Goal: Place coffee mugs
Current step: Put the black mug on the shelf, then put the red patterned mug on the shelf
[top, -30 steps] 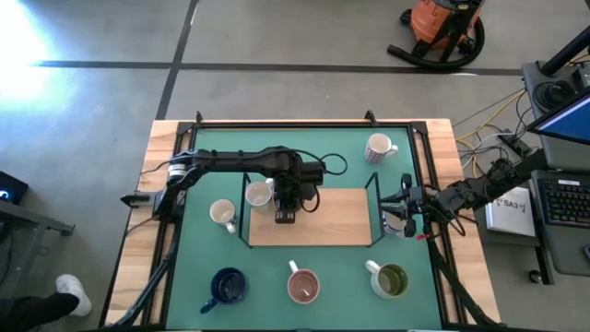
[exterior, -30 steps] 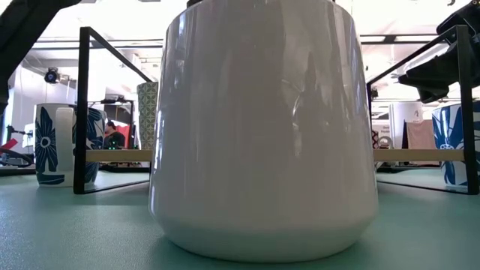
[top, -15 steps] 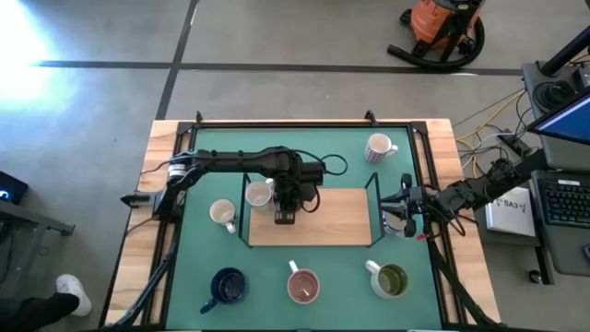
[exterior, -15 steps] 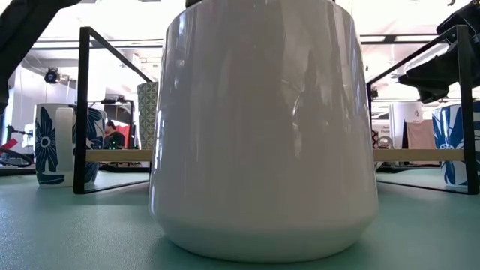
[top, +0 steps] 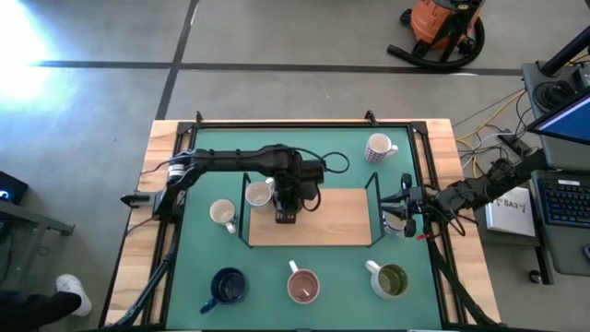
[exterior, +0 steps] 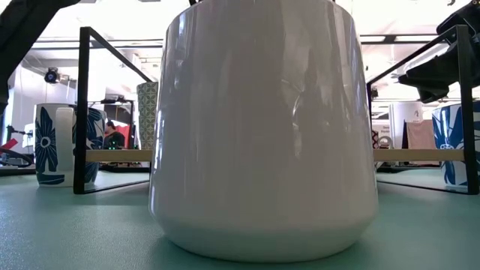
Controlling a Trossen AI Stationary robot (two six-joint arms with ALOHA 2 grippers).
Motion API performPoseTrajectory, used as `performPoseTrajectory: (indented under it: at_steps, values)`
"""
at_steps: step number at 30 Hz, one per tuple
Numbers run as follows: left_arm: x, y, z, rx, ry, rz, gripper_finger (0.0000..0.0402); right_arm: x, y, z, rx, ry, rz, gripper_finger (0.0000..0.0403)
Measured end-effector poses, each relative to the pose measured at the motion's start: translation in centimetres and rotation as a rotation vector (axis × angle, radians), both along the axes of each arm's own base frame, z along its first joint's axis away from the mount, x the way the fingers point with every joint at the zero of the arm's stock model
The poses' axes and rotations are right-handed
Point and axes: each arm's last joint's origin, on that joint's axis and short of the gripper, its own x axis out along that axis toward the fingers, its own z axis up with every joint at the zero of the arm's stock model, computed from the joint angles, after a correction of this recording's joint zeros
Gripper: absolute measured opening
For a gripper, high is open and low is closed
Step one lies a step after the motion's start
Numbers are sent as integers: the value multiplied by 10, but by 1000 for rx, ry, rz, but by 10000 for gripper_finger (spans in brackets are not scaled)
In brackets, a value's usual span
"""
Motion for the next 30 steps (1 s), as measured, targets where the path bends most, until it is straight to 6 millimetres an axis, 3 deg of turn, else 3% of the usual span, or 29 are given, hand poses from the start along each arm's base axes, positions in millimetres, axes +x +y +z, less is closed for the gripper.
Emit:
performPoseTrajectory:
  at_steps: [6,18,24,30]
  values:
    - [0,0,22,20,-70,-36,73,0,0,0,0,0,0,86]
    - [-12,5,46,216,-139,-42,73,0,0,0,0,0,0,86]
    - [-17,16,62,272,-286,-32,73,0,0,0,0,0,0,86]
    - [-37,37,72,313,-401,-4,73,0,0,0,0,0,0,86]
